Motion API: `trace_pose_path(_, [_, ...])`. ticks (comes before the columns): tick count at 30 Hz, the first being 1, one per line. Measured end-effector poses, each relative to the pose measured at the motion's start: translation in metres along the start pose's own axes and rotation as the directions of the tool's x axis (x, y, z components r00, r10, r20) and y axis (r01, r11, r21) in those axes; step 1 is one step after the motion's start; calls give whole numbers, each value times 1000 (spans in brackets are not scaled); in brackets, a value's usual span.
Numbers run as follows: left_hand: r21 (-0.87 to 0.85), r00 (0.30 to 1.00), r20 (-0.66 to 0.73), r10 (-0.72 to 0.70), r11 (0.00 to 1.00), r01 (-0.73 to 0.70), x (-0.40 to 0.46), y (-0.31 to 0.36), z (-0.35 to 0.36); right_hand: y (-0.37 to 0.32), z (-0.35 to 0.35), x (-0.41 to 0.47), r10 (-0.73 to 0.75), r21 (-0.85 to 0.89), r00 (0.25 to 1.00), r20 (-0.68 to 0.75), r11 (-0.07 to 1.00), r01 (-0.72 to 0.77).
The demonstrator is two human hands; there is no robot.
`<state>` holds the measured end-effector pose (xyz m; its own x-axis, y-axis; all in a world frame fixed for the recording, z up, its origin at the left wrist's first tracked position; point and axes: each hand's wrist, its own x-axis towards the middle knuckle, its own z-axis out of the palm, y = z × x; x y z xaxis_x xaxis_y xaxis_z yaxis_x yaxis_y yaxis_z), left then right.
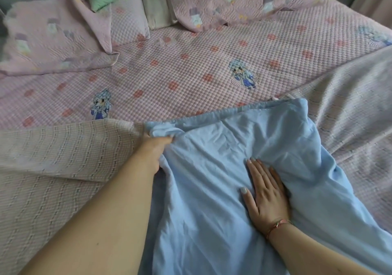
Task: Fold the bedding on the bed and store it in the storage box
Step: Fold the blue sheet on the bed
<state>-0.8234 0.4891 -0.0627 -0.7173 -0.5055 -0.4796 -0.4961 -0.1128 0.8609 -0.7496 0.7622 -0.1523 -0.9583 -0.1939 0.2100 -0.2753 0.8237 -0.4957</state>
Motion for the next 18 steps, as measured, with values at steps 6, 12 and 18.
trace_pose_path(6, [-117,963,-59,264,956,-269,-4,19,0,1,2,1,-1,0,1000,17,1000,1])
trace_pose_path(12, [-73,919,395,18,997,11,-52,-10,55,2,2,2,3,3,1000,30,1000,-3])
trace_pose_path(18, [144,944,99,-315,943,300,-10,-37,28,2,2,2,-8,8,1000,2,1000,8])
